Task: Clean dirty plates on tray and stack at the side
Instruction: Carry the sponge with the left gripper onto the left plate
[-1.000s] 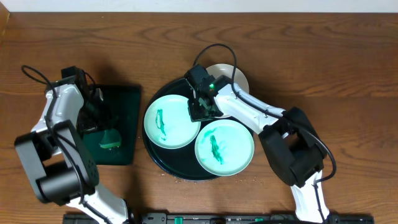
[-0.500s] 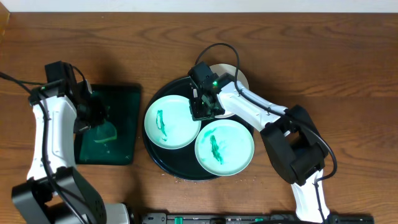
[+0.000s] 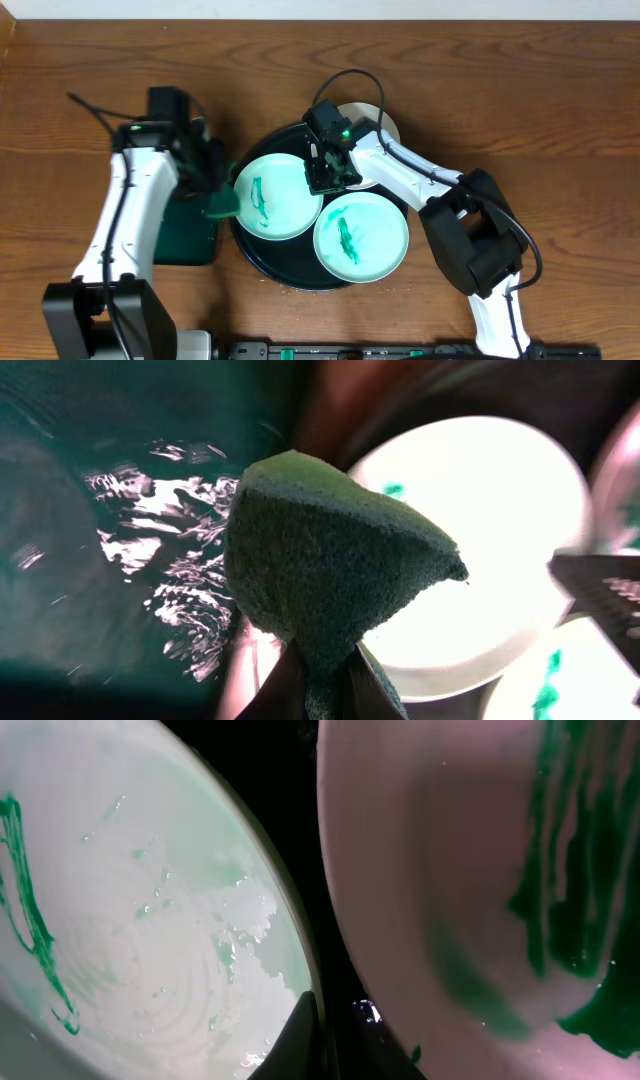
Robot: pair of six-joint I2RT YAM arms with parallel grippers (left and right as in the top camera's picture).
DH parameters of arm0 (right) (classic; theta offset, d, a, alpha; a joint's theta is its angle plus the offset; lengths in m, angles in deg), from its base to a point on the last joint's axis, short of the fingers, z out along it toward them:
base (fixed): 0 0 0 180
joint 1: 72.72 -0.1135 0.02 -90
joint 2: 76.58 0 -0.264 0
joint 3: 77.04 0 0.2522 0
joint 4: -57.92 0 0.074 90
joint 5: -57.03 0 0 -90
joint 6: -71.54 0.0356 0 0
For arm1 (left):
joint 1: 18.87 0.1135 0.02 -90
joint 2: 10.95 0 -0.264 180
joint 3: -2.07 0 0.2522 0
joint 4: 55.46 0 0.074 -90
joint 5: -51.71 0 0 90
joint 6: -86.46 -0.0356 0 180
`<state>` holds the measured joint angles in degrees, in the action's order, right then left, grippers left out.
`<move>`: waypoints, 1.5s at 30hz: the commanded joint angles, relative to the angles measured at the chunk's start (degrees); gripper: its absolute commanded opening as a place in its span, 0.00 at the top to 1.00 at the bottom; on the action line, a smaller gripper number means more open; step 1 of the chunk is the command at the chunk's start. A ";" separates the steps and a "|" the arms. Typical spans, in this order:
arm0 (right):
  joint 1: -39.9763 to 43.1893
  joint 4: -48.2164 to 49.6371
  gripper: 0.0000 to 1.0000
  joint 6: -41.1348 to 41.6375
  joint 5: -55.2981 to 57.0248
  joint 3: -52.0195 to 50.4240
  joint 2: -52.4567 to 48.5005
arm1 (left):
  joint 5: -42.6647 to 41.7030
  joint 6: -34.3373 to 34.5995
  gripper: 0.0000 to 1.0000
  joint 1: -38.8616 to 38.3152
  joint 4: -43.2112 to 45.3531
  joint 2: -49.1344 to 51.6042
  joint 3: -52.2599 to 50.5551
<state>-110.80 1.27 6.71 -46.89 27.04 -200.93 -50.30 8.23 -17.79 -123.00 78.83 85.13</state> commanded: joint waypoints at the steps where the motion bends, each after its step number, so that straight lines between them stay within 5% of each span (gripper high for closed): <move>1: 0.39 -0.33 0.99 -1.05 -1.84 1.38 -1.22 | -0.83 4.81 0.93 -5.33 3.13 0.61 -0.15; 13: 0.98 -1.25 0.99 -1.27 -2.21 1.33 -1.25 | 11.69 16.46 0.93 -11.30 7.78 12.85 -0.90; 20: 0.98 -0.76 0.99 -1.22 -2.23 1.33 -1.25 | 12.46 15.39 0.93 -11.61 7.63 16.83 -0.90; 27: 0.98 -0.61 0.99 -1.22 -2.21 1.33 -1.31 | 0.48 11.10 0.93 -14.56 7.67 24.39 -0.96; 37: 0.98 -0.57 0.99 -1.22 -2.23 1.33 -1.36 | -25.49 -9.62 0.93 -15.93 9.57 24.39 -0.68; 40: 0.98 -0.59 0.99 -1.22 -2.23 1.33 -1.36 | -23.56 -9.25 0.93 -15.82 9.81 24.33 -0.22; 45: 0.98 -0.59 0.99 -1.22 -2.23 1.33 -1.38 | 4.66 12.83 0.93 -15.78 3.82 24.22 -0.04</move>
<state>-110.19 0.15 6.51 -48.44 27.04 -201.13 -61.49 7.03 -31.89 -114.43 100.38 87.05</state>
